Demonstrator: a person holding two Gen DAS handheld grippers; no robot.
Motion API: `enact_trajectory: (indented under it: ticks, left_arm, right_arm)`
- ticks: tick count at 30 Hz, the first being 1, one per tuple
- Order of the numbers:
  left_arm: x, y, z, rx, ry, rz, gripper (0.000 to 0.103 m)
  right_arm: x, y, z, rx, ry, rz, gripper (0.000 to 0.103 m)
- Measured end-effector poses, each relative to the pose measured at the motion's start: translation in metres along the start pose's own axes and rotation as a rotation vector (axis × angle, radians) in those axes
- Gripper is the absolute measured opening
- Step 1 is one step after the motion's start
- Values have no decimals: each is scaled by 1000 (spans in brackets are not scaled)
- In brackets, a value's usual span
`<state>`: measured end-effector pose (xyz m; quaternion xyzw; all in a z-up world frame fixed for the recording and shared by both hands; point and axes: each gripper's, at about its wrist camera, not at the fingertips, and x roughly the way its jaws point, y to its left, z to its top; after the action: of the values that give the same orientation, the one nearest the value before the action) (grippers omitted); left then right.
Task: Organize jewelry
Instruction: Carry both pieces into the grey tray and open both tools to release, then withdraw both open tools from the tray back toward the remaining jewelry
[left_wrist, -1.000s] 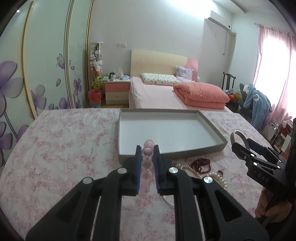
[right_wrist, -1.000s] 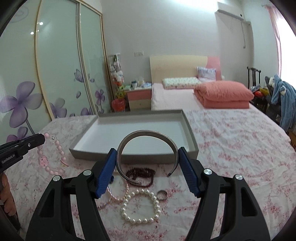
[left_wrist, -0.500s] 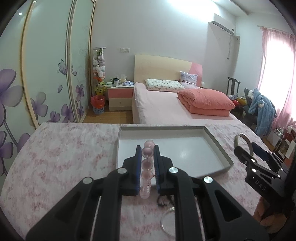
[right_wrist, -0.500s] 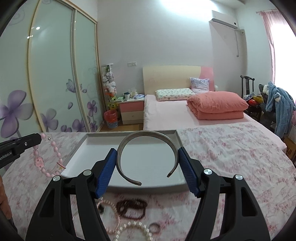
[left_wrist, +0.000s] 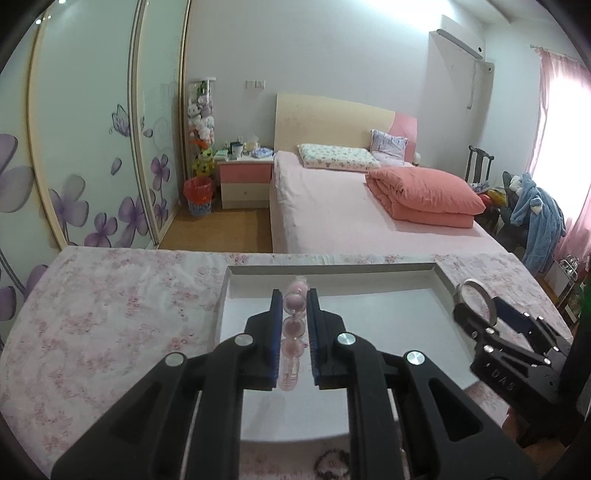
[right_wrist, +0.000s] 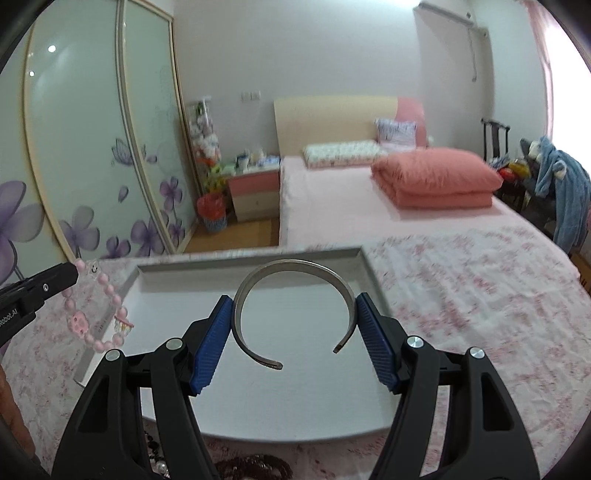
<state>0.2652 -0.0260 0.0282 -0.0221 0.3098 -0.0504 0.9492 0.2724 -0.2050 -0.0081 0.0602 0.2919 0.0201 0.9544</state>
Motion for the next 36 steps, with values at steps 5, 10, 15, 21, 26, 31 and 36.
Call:
enact_trajectory:
  ticks: [5, 10, 15, 21, 26, 31, 36]
  left_arm:
    - [27, 6, -1, -16, 50, -15, 13]
    - [46, 12, -3, -31, 85, -28, 14]
    - [56, 12, -6, -35, 98, -34, 14]
    - [58, 16, -5, -48, 102, -46, 19]
    - [53, 20, -6, -55, 98, -47, 22]
    - [42, 22, -9, -55, 90, -44, 24]
    - [25, 29, -12, -69, 78, -41, 25]
  right_arm:
    - [35, 4, -5, 4, 127, 4, 68]
    - [53, 9, -11, 10, 211, -13, 68]
    - [59, 13, -11, -8, 240, -30, 69]
    - [46, 17, -8, -28, 187, -34, 80]
    - [30, 14, -7, -29, 150, -29, 80]
    - [19, 12, -8, -37, 133, -32, 80]
    - [3, 8, -11, -38, 121, -28, 80]
